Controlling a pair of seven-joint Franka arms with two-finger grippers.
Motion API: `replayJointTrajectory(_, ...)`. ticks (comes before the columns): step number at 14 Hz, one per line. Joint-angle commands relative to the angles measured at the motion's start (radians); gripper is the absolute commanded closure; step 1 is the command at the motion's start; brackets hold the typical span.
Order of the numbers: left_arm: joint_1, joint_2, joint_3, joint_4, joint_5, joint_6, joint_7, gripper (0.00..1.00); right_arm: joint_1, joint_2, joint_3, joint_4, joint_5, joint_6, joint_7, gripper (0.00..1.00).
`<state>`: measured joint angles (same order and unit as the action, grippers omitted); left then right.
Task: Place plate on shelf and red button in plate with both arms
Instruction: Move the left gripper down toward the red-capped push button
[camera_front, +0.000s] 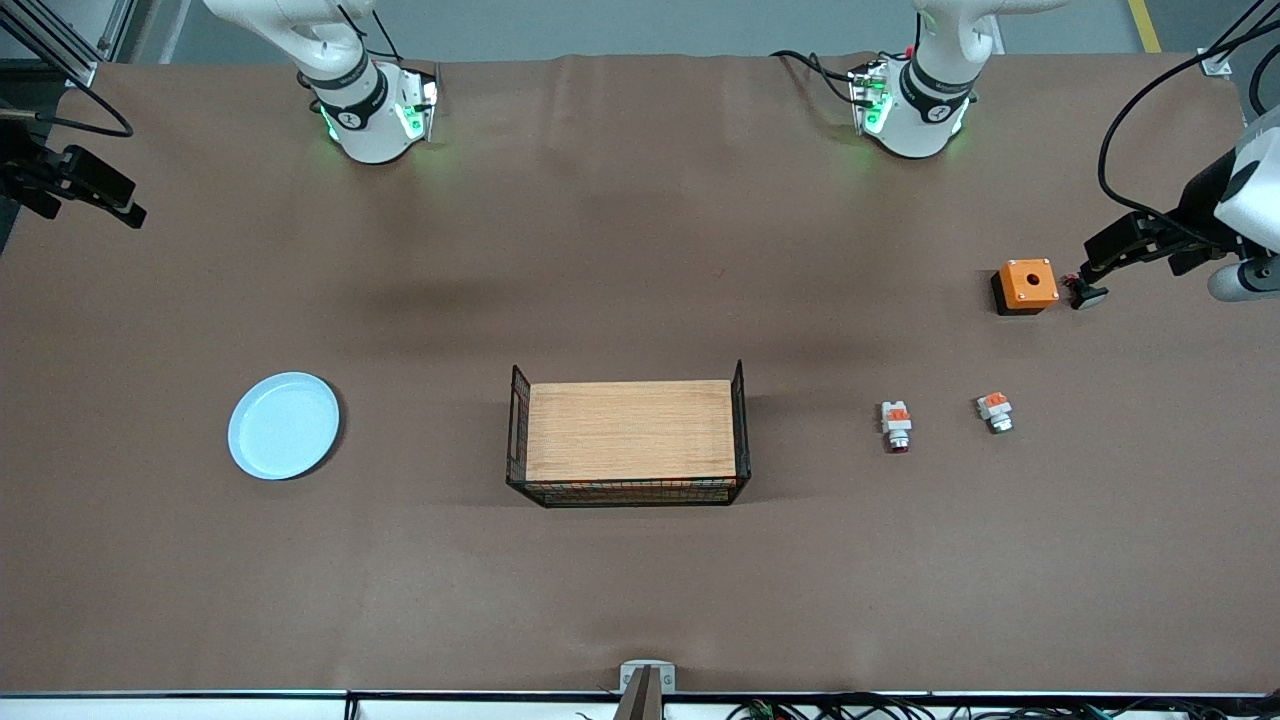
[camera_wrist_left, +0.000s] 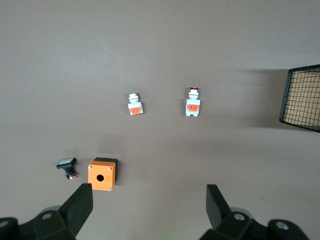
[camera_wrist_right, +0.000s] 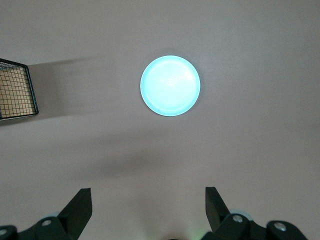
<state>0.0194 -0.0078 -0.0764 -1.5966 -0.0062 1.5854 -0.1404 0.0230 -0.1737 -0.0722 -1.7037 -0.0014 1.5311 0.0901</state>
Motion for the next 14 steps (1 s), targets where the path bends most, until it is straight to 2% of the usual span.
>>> replayJointTrajectory(1,-0.004,0.012,0.003,0.027,-0.006,-0.024,0.018,0.0,0.005,-0.026,0.0,-0.017,0.015,0.023,-0.004,0.0)
replayJointTrajectory(8,-0.003,0.019,0.003,0.029,-0.014,-0.022,0.012,0.0,0.006,-0.026,0.002,-0.016,0.015,0.029,-0.009,0.0)
replayJointTrajectory(11,-0.013,0.029,-0.048,0.027,-0.025,-0.022,-0.042,0.0,0.006,-0.026,0.003,-0.016,0.014,0.02,-0.032,0.0)
replayJointTrajectory(14,-0.016,0.103,-0.094,0.027,-0.029,-0.021,-0.14,0.0,0.006,-0.032,0.003,-0.016,0.012,0.015,-0.032,0.0)
